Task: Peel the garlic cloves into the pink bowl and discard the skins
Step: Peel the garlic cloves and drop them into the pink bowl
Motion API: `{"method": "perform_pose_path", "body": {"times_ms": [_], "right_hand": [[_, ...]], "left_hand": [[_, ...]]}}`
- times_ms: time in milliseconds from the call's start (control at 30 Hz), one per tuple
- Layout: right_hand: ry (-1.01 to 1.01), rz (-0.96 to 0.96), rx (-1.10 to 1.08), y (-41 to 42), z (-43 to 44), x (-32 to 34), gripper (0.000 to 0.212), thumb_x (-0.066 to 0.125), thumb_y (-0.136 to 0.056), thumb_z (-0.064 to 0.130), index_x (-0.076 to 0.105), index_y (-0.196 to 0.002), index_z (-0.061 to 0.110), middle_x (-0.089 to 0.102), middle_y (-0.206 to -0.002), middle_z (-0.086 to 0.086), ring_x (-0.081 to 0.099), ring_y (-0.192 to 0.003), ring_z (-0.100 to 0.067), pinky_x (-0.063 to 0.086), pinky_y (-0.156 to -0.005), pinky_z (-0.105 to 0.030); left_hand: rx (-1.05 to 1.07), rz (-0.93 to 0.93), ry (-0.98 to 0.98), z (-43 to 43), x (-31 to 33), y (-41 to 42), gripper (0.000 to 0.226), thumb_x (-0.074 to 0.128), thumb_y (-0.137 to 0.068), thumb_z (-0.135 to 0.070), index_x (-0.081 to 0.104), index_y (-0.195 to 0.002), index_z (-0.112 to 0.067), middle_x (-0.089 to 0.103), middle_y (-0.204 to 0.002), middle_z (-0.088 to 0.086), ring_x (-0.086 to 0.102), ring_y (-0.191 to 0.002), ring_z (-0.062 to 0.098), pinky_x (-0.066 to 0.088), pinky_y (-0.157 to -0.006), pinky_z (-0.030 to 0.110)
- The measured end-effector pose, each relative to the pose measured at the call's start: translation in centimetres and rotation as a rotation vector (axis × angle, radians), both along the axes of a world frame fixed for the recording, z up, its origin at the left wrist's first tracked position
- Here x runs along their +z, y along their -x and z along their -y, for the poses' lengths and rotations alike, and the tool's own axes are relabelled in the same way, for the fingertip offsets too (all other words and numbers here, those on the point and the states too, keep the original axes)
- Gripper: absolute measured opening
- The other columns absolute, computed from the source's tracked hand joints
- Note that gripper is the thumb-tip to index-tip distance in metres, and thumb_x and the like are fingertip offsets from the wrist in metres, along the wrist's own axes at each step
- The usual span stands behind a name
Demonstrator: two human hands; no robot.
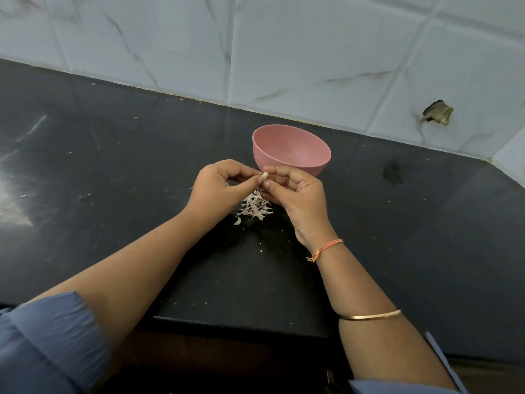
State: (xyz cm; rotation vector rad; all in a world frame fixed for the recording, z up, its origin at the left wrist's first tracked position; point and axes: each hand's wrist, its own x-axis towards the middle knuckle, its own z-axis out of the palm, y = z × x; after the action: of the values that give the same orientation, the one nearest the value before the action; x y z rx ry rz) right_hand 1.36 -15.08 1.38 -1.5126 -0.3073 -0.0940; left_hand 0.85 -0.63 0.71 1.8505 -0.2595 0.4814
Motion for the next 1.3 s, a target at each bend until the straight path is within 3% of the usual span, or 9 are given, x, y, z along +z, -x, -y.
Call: {"method": "perform_pose_path", "body": {"times_ms": [233, 533, 733, 1067, 1300], "right_hand": [[0.025, 0.062, -0.054, -0.4, -0.2, -0.6, 0.022, 0.062, -0.082, -0.008, 0.066, -0.102, -0.004, 0.069, -0.095, -0.014, 0.068, -0.083, -0.020, 0.058, -0.078, -0.029], [0.043, 0.074, -0.075, -0.6, -0.3, -0.9, 0.025, 0.061, -0.083, -0.009, 0.065, -0.107, -0.005, 0.070, -0.094, -0.010, 0.069, -0.080, -0.015, 0.057, -0.074, -0.023], [0.108, 0.105, -0.098, -0.6, -0.4, -1.1, 0.029, 0.065, -0.081, -0.007, 0.064, -0.110, -0.005, 0.070, -0.099, -0.015, 0.069, -0.089, -0.021, 0.057, -0.082, -0.031], [0.163, 0.150, -0.137, -0.5, -0.5, -1.1, 0.027, 0.067, -0.081, -0.001, 0.067, -0.108, 0.001, 0.072, -0.092, -0.009, 0.070, -0.087, -0.024, 0.057, -0.081, -0.034], [0.037, 0.031, -0.040, -0.3, -0.5, -0.6, 0.026, 0.063, -0.082, -0.007, 0.065, -0.108, -0.003, 0.070, -0.087, -0.005, 0.069, -0.084, -0.017, 0.057, -0.080, -0.032]], "left_hand": [[-0.003, 0.025, -0.001, -0.1, -0.1, -0.2, 0.008, 0.072, -0.079, -0.012, 0.072, -0.079, -0.020, 0.068, -0.079, -0.007, 0.063, -0.075, 0.001, 0.048, -0.070, 0.011], [0.014, 0.005, 0.047, 0.2, -0.1, -0.2, 0.018, 0.072, -0.078, -0.009, 0.069, -0.073, -0.026, 0.067, -0.078, -0.008, 0.063, -0.074, 0.000, 0.049, -0.070, 0.011], [0.040, -0.004, 0.054, 0.2, -0.2, -0.2, 0.011, 0.071, -0.078, -0.008, 0.072, -0.076, -0.018, 0.067, -0.078, -0.005, 0.061, -0.073, -0.002, 0.048, -0.069, 0.010], [0.088, 0.043, -0.017, 0.5, -0.1, -0.1, 0.021, 0.071, -0.079, -0.009, 0.067, -0.072, -0.029, 0.065, -0.076, -0.010, 0.059, -0.070, -0.005, 0.048, -0.066, 0.010], [0.145, 0.068, -0.080, 0.6, -0.3, 0.0, 0.004, 0.070, -0.079, -0.015, 0.070, -0.076, -0.018, 0.065, -0.077, -0.008, 0.059, -0.072, 0.006, 0.047, -0.062, 0.014]]}}
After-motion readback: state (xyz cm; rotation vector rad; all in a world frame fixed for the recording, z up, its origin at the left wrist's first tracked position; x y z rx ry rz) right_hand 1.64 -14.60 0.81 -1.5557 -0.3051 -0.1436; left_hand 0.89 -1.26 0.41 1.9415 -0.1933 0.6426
